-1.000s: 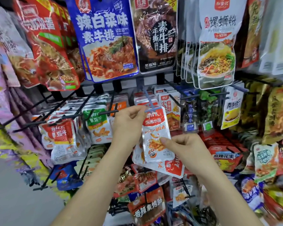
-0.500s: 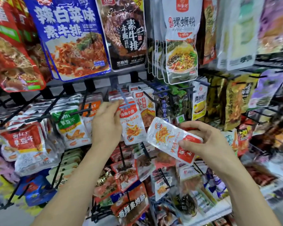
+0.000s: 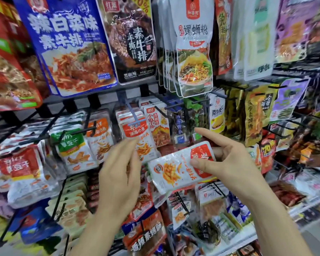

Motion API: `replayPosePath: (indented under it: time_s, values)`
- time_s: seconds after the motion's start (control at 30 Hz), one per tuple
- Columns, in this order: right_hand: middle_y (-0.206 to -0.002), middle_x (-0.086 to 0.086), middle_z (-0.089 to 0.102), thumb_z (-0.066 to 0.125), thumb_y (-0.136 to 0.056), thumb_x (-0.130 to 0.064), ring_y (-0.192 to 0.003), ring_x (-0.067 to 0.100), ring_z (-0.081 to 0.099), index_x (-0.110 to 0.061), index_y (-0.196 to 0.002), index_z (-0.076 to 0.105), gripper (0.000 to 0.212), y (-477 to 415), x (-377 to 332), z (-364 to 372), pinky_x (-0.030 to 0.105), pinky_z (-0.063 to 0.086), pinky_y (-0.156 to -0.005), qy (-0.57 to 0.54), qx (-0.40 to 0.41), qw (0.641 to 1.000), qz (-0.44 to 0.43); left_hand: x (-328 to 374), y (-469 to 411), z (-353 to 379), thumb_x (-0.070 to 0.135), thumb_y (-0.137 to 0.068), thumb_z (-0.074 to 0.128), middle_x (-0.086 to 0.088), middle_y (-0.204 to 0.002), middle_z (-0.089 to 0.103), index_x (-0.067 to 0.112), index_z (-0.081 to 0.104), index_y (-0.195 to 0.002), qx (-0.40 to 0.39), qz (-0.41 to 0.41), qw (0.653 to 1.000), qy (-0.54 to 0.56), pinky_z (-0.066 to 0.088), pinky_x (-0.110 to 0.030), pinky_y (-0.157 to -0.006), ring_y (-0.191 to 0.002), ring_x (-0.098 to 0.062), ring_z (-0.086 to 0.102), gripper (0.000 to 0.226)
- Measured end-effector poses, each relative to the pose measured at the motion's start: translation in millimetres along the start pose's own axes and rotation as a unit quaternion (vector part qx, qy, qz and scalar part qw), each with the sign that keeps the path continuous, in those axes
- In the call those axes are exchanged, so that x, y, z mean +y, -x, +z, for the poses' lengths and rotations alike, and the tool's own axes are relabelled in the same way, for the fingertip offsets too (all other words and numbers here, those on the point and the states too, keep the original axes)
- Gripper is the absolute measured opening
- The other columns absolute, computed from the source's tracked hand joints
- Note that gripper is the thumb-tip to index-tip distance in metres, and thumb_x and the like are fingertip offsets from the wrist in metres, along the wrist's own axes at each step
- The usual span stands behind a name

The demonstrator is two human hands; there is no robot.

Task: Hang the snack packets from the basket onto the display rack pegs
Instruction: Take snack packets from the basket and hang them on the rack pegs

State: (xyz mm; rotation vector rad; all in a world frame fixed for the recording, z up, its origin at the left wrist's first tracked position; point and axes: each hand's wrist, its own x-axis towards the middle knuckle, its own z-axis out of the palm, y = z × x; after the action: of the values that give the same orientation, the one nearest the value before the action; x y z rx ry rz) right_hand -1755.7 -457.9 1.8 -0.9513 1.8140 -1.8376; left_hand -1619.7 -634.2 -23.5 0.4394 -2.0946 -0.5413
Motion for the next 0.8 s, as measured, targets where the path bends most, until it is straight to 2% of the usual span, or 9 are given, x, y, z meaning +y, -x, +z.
replayPosePath:
  time_s: [0.07, 0.1, 0.2, 0.27, 0.4, 0.5, 0.6, 0.73, 0.8]
  values:
    - [-0.079, 0.007, 0.076, 0.079, -0.071, -0.010, -0.078, 0.023, 0.074, -0.038, -0.125, 0.056, 0.065, -3, -6, 8, 0.034, 0.060, -0.074, -0.005, -0.019, 1.000, -0.009, 27, 9, -7, 0.052, -0.092, 0.055, 0.018, -0.103, 0.072, 0.029, 0.070, -0.110, -0.088, -0.142, 0.968, 0.187, 0.049, -0.012, -0.081, -0.099, 0.004, 0.064, 0.034]
    - [-0.078, 0.007, 0.076, 0.079, -0.069, -0.012, -0.076, 0.022, 0.074, -0.035, -0.123, 0.059, 0.062, -4, -9, 14, 0.032, 0.060, -0.070, -0.025, -0.019, 0.999, -0.014, 35, 12, -7, 0.049, -0.083, 0.063, 0.018, -0.095, 0.073, 0.031, 0.072, -0.101, -0.107, -0.194, 0.944, 0.244, 0.051, -0.011, -0.072, -0.090, 0.003, 0.067, 0.027]
    - [-0.081, 0.007, 0.075, 0.075, -0.069, -0.018, -0.071, 0.022, 0.071, -0.021, -0.108, 0.071, 0.040, -5, -10, 34, 0.033, 0.057, -0.061, -0.153, -0.004, 0.988, 0.016, 40, 17, -3, 0.024, -0.074, 0.072, 0.004, -0.079, 0.075, 0.019, 0.073, -0.085, -0.050, -0.269, 0.912, 0.306, 0.052, -0.016, -0.057, -0.070, -0.010, 0.071, 0.012]
    - [-0.085, 0.012, 0.074, 0.072, -0.073, -0.026, -0.074, 0.028, 0.068, -0.011, -0.100, 0.074, 0.031, -6, -3, 45, 0.041, 0.053, -0.067, -0.208, -0.008, 0.977, 0.054, 39, 21, -1, 0.022, -0.073, 0.072, -0.004, -0.077, 0.075, 0.011, 0.071, -0.085, -0.011, -0.304, 0.888, 0.345, 0.054, -0.021, -0.054, -0.066, -0.017, 0.071, 0.016]
    - [-0.082, 0.014, 0.074, 0.067, -0.077, -0.029, -0.069, 0.023, 0.069, -0.008, -0.085, 0.076, 0.024, -11, 7, 56, 0.035, 0.057, -0.062, -0.247, 0.010, 0.964, 0.100, 41, 26, 0, 0.017, -0.078, 0.067, -0.009, -0.077, 0.074, 0.004, 0.057, -0.098, -0.046, -0.323, 0.872, 0.365, 0.053, -0.023, -0.052, -0.065, -0.018, 0.071, 0.026]
    - [-0.083, 0.017, 0.074, 0.072, -0.072, -0.028, -0.070, 0.025, 0.071, -0.010, -0.080, 0.077, 0.020, -17, 11, 58, 0.037, 0.057, -0.066, -0.220, 0.001, 0.972, 0.085, 38, 20, -3, 0.026, -0.079, 0.066, -0.002, -0.084, 0.074, 0.019, 0.057, -0.105, -0.057, -0.304, 0.888, 0.341, 0.058, -0.035, -0.069, -0.078, -0.018, 0.071, 0.029]
    - [-0.087, 0.018, 0.075, 0.074, -0.073, -0.027, -0.078, 0.029, 0.072, -0.007, -0.089, 0.077, 0.025, -21, 10, 63, 0.038, 0.058, -0.071, -0.163, -0.049, 0.983, 0.060, 32, 1, -7, 0.042, -0.072, 0.065, 0.004, -0.087, 0.073, 0.027, 0.072, -0.095, -0.070, -0.261, 0.908, 0.321, 0.054, -0.031, -0.078, -0.085, -0.013, 0.068, 0.029]
    - [-0.090, 0.009, 0.076, 0.066, -0.088, -0.026, -0.086, 0.025, 0.073, -0.014, -0.093, 0.077, 0.017, -31, 6, 68, 0.040, 0.057, -0.081, -0.096, -0.092, 0.991, 0.032, 23, -21, -8, 0.027, -0.072, 0.073, 0.001, -0.077, 0.074, 0.020, 0.078, -0.075, -0.055, -0.269, 0.903, 0.331, 0.054, -0.018, -0.066, -0.074, -0.009, 0.067, 0.009]
    - [-0.093, 0.007, 0.076, 0.061, -0.093, -0.020, -0.089, 0.025, 0.072, -0.015, -0.097, 0.076, 0.016, -41, 5, 70, 0.041, 0.057, -0.084, -0.070, -0.091, 0.993, 0.007, 14, -30, -6, 0.020, -0.078, 0.072, 0.002, -0.075, 0.072, 0.020, 0.077, -0.075, -0.012, -0.275, 0.907, 0.318, 0.055, -0.025, -0.070, -0.075, -0.011, 0.067, 0.006]
